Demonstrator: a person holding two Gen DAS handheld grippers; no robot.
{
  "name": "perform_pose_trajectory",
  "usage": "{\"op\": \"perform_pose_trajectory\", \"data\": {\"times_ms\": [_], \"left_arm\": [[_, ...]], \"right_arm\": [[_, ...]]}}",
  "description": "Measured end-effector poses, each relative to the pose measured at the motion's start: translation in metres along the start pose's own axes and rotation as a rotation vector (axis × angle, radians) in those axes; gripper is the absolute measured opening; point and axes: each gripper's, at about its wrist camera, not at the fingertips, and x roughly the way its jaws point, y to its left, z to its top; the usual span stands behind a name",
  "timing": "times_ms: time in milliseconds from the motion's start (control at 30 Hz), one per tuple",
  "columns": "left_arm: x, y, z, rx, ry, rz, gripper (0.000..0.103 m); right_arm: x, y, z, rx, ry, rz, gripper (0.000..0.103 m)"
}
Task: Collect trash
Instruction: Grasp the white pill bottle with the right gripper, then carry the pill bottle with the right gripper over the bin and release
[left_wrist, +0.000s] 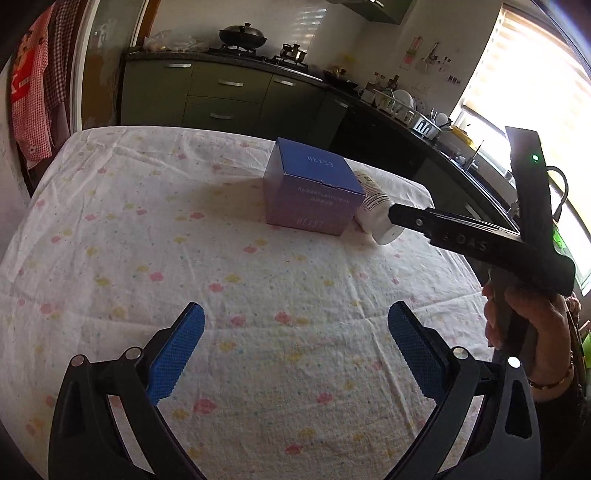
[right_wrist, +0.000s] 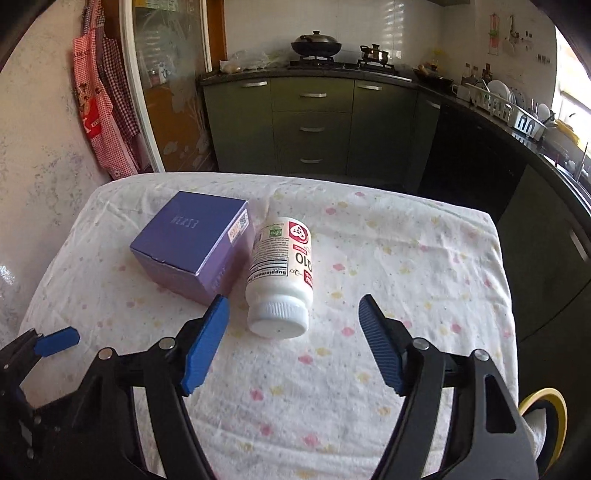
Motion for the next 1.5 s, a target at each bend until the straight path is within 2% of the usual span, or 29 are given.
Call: {"op": "perform_pose_trajectory", "data": {"times_ms": [67, 333, 433, 533, 733, 900, 1033, 1100, 1167, 1333, 1467, 1500], "left_arm": [[0.001, -0.001, -0.001, 0.004, 0.005, -0.004, 0.098], [0.001, -0.003, -0.001, 0.009, 0.002, -0.009, 0.098], [0.004, -0.001, -0.001, 0.006, 0.013, -0.015, 0.098], [0.007, -0.001, 0.0, 0.004, 0.023, -0.019, 0.098], [0.01, 0.0, 0.0, 0.006, 0.029, -0.018, 0.098], [0.008, -0.003, 0.0, 0.026, 0.018, -0.015, 0.098], [0.005, -0.007, -0.001, 0.043, 0.002, -0.004, 0.098], [0.002, -0.009, -0.001, 0.052, -0.01, 0.005, 0.098], [0.001, -0.012, -0.002, 0.065, -0.019, 0.011, 0.098], [-0.003, -0.019, -0.004, 0.096, -0.035, 0.023, 0.098], [-0.004, -0.024, -0.005, 0.117, -0.04, 0.029, 0.098], [-0.004, -0.025, -0.005, 0.122, -0.04, 0.03, 0.098]], "right_arm": [[0.013, -0.001, 0.004, 0.03, 0.023, 0.019, 0.066], [0.041, 0.007, 0.015, 0.034, 0.067, -0.019, 0.057], [0.047, 0.006, 0.016, 0.042, 0.091, -0.008, 0.045], [0.044, 0.0, 0.013, 0.065, 0.097, 0.006, 0.045], [0.004, -0.019, -0.005, 0.13, 0.048, 0.074, 0.045], [-0.062, -0.052, -0.041, 0.214, -0.042, 0.095, 0.045], [-0.116, -0.098, -0.08, 0.311, -0.111, 0.019, 0.045], [-0.139, -0.13, -0.103, 0.359, -0.129, -0.078, 0.045], [-0.151, -0.159, -0.122, 0.401, -0.112, -0.161, 0.045], [-0.152, -0.213, -0.165, 0.447, -0.019, -0.308, 0.045], [-0.138, -0.232, -0.181, 0.466, 0.022, -0.326, 0.045], [-0.134, -0.236, -0.183, 0.471, 0.03, -0.335, 0.048]]}}
